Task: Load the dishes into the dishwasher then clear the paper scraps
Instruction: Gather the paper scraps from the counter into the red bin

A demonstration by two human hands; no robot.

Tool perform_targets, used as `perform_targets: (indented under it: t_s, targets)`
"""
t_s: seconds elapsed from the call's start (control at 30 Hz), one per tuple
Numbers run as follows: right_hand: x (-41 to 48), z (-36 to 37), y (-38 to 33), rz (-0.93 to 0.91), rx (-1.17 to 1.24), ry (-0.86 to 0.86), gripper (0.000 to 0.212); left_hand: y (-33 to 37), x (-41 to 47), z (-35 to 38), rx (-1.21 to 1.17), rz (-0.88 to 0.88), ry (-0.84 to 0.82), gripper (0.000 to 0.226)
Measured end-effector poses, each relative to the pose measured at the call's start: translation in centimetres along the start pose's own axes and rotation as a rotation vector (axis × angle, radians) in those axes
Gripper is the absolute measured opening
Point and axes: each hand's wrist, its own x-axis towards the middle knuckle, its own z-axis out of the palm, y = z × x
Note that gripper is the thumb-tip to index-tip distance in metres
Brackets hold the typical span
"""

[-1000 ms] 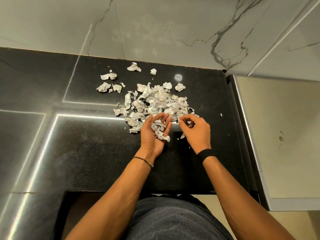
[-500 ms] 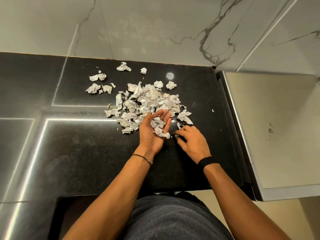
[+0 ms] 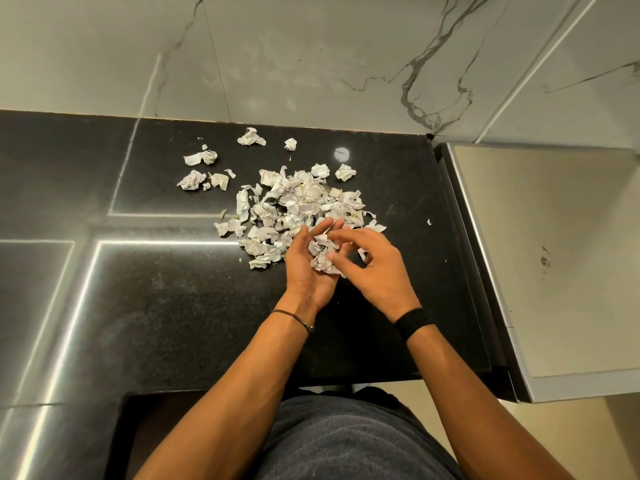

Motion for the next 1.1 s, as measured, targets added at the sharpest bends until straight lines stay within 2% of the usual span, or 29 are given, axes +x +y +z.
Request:
perform_targets:
  t_s: [0.1, 0.2, 0.3, 0.4, 0.67, 0.87, 0.97, 1.1]
  targets:
    - [-0.3, 0.4, 0.6, 0.185, 0.253, 0.273, 0.021, -0.1, -0.1, 0.4, -0.055, -0.019, -0.037, 0.044]
    - [-0.2, 1.3, 1.0, 0.376, 0.516, 0.431, 0.027, -0.3, -0.5, 0.8, -0.078, -0.02, -0.04, 0.045]
    - [0.3, 2.0, 0.3, 0.434, 0.739, 0.454, 0.038, -0.6, -1.3, 1.4, -0.121, 0.011, -0.037, 0.044]
    - [0.2, 2.5, -1.1, 0.404, 0.894, 0.437, 0.04, -1.0, -2.7, 1.9, -0.181, 0.07, -0.015, 0.043]
    - [-2.1, 3.0, -3.5, 0.349, 1.075, 0.28, 0.037, -2.6, -6.6, 2.8, -0.267, 0.331, 0.049, 0.041]
    - [-7.5, 3.9, -3.5, 0.325, 1.074, 0.021, 0.039, -5.6, -11.9, 0.3, -0.341, 0.585, 0.041, 0.035]
    - [-10.8, 5.7, -2.4, 0.354, 1.081, -0.102, 0.037, -7.1, -14.8, -2.5, -0.412, 0.687, 0.126, 0.04]
    - [-16.1, 9.1, -1.2, 0.456, 1.039, -0.258, 0.029, -9.0, -18.8, -7.8, -0.478, 0.787, 0.323, 0.04]
